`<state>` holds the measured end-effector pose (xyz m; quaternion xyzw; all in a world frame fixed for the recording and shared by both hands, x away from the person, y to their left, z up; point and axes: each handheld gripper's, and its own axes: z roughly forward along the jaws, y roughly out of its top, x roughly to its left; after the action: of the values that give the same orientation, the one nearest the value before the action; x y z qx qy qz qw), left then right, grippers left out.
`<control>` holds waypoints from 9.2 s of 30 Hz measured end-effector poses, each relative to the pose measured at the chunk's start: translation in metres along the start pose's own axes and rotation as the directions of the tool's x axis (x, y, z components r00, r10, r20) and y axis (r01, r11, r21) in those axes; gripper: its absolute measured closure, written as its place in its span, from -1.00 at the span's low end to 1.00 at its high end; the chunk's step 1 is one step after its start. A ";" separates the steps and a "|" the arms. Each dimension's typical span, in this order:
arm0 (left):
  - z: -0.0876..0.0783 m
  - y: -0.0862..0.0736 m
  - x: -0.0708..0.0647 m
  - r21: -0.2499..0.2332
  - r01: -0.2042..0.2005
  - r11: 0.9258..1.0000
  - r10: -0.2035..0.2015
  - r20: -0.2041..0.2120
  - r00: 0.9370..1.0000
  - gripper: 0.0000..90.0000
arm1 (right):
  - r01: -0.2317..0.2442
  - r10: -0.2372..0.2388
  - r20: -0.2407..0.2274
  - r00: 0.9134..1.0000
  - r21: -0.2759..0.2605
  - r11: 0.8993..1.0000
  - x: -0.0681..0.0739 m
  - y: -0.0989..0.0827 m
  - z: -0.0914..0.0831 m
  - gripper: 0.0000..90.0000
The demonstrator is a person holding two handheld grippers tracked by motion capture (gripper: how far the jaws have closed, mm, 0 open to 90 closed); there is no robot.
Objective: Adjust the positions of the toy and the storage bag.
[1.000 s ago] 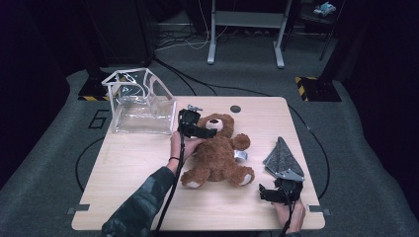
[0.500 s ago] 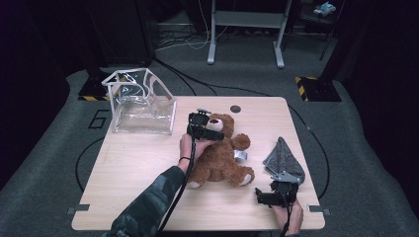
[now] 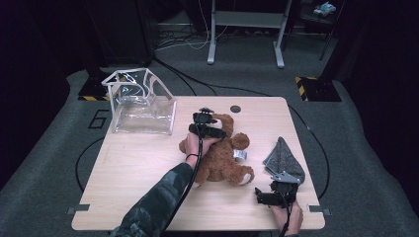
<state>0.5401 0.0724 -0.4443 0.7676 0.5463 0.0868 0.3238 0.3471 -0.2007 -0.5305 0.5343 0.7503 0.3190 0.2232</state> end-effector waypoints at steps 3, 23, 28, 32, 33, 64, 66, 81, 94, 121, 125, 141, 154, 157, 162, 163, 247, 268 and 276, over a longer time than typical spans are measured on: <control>0.006 -0.002 -0.001 0.003 0.022 1.000 -0.022 -0.024 0.999 -0.89 | 0.005 -0.005 0.001 1.000 0.002 1.000 0.000 0.000 0.000 -1.00; 0.010 -0.037 0.005 -0.150 -0.039 0.988 0.039 -0.004 0.999 0.22 | 0.011 -0.011 0.001 1.000 0.003 1.000 0.000 0.000 0.000 -1.00; 0.003 -0.040 0.007 -0.200 -0.040 0.979 0.045 0.023 0.999 0.29 | 0.011 -0.011 0.001 1.000 0.003 1.000 0.000 0.000 0.000 -1.00; -0.004 -0.041 0.007 -0.241 -0.044 0.970 0.054 0.036 0.998 0.30 | 0.011 -0.011 0.001 1.000 0.003 1.000 0.000 0.000 0.000 -1.00; -0.008 -0.042 0.006 -0.263 -0.053 0.963 0.065 0.037 0.997 0.30 | 0.011 -0.011 0.001 1.000 0.003 1.000 0.000 0.000 0.000 -1.00; -0.140 -0.065 0.052 -0.543 -0.222 0.810 0.246 -0.029 0.969 0.29 | 0.005 -0.005 0.001 1.000 0.004 1.000 0.000 0.000 0.000 -1.00; -0.145 -0.066 0.057 -0.532 -0.225 0.816 0.242 -0.038 0.969 0.29 | 0.004 -0.004 0.001 1.000 0.005 1.000 0.000 0.000 0.000 -1.00; -0.193 -0.089 0.130 -0.446 -0.199 0.873 0.168 -0.108 0.980 0.29 | 0.009 -0.009 0.003 1.000 0.003 1.000 0.000 0.000 0.000 -1.00; -0.222 -0.117 0.182 -0.342 -0.157 0.927 0.110 -0.154 0.982 0.28 | 0.009 -0.009 0.004 1.000 0.004 1.000 0.000 0.000 0.000 -1.00; -0.171 -0.142 0.258 0.007 0.024 1.000 -0.024 -0.070 0.997 0.15 | 0.009 -0.009 0.004 1.000 0.003 1.000 0.000 0.000 0.000 -1.00; -0.170 -0.143 0.257 0.019 0.024 1.000 -0.023 -0.063 0.998 0.12 | 0.009 -0.009 0.004 1.000 0.004 1.000 0.000 0.000 0.000 -1.00; -0.198 -0.129 0.237 -0.128 0.012 0.992 -0.031 -0.141 0.990 -0.67 | 0.013 -0.013 0.002 1.000 0.005 1.000 0.000 0.000 0.000 -1.00; -0.202 -0.077 0.208 -0.125 -0.062 0.990 0.049 -0.102 0.994 -1.00 | 0.013 -0.013 0.002 1.000 0.004 1.000 0.000 0.000 0.000 -1.00; -0.197 -0.059 0.202 -0.129 -0.080 0.988 0.065 -0.114 0.991 -1.00 | 0.010 -0.010 0.002 1.000 0.003 1.000 0.000 0.000 0.000 -1.00; -0.192 -0.042 0.196 -0.139 -0.097 0.986 0.078 -0.133 0.988 -1.00 | 0.011 -0.011 0.002 1.000 0.004 1.000 0.000 0.000 0.000 -1.00; -0.189 -0.034 0.194 -0.136 -0.096 0.986 0.077 -0.141 0.987 -1.00 | 0.012 -0.012 0.002 1.000 0.004 1.000 0.000 0.000 0.000 -1.00; -0.125 0.042 0.144 -0.152 -0.256 0.955 0.261 0.016 0.965 0.76 | 0.002 -0.002 0.004 1.000 0.000 1.000 0.001 0.001 0.001 -1.00; -0.116 0.041 0.104 -0.143 -0.332 0.933 0.350 0.130 0.928 0.71 | 0.003 -0.003 0.004 1.000 -0.001 1.000 0.001 0.001 0.001 -1.00; -0.132 0.040 0.124 -0.174 -0.283 0.943 0.303 0.105 0.947 -0.16 | 0.009 -0.009 0.005 1.000 0.001 1.000 0.001 0.000 0.000 -1.00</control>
<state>0.5555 0.2289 -0.3454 0.8165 0.3950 0.1266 0.4016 0.3474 -0.1998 -0.5305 0.5321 0.7521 0.3163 0.2262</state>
